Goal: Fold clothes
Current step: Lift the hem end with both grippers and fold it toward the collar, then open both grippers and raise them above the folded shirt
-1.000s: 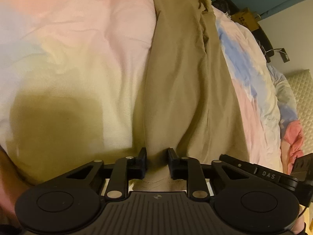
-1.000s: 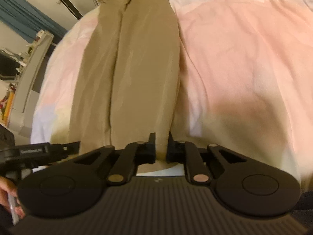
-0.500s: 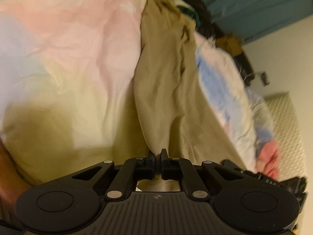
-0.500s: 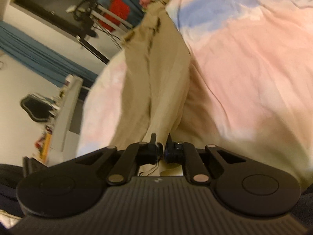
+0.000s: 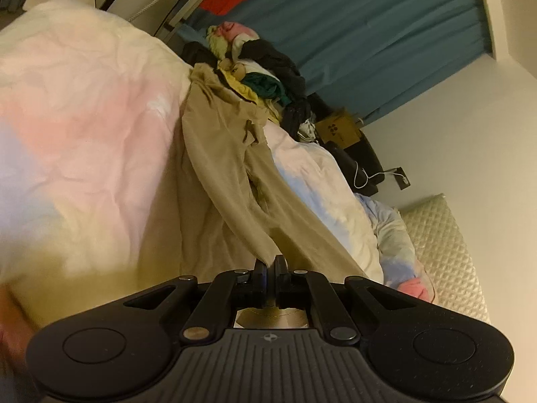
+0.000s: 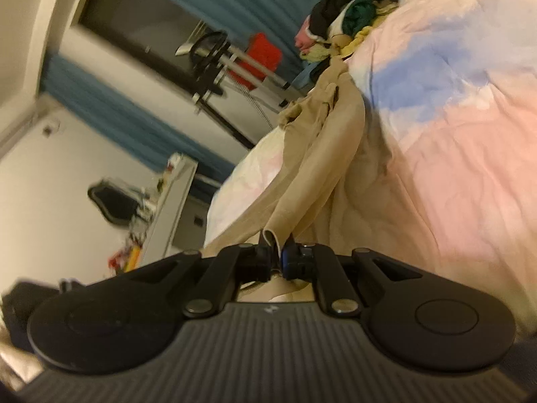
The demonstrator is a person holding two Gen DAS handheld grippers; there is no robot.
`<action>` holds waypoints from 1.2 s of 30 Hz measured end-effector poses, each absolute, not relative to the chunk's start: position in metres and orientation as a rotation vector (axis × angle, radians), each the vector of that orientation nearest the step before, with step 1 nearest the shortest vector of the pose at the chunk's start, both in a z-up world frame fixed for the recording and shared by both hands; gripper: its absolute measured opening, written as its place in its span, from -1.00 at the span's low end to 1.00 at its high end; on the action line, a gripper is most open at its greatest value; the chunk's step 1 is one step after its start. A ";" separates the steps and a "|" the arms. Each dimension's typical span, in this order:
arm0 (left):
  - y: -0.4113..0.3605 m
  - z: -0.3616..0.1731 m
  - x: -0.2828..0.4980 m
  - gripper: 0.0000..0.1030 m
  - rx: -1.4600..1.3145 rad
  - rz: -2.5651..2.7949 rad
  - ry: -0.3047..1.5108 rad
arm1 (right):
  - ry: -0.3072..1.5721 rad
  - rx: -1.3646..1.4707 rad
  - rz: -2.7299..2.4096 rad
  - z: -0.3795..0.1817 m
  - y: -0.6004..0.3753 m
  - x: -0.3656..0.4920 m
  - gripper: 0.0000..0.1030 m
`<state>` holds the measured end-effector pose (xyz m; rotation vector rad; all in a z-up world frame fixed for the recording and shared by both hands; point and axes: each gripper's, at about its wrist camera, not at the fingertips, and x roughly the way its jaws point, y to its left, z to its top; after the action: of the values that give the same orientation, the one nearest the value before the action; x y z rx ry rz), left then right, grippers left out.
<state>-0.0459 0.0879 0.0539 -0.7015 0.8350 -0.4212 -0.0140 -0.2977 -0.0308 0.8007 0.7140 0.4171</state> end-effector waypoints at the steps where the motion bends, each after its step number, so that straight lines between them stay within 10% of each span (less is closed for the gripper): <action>1: 0.089 0.056 -0.057 -0.93 -0.702 -0.428 0.833 | 0.721 0.787 0.423 -0.028 -0.298 -0.021 -0.83; 10: 0.095 0.049 -0.094 -0.93 -0.775 -0.392 0.865 | 0.743 0.853 0.442 -0.039 -0.305 -0.055 -0.83; 25: 0.058 0.047 0.111 -0.92 -0.586 -0.155 0.677 | 0.608 0.820 0.253 -0.070 -0.282 0.156 -0.82; 36: 0.036 -0.049 0.232 -0.91 -0.369 -0.066 0.735 | 0.636 0.547 0.194 -0.146 -0.255 0.267 -0.79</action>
<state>0.2322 0.0357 -0.0490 -0.3694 0.7351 -0.0664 0.2667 -0.2552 -0.1465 0.5468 0.6361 0.1944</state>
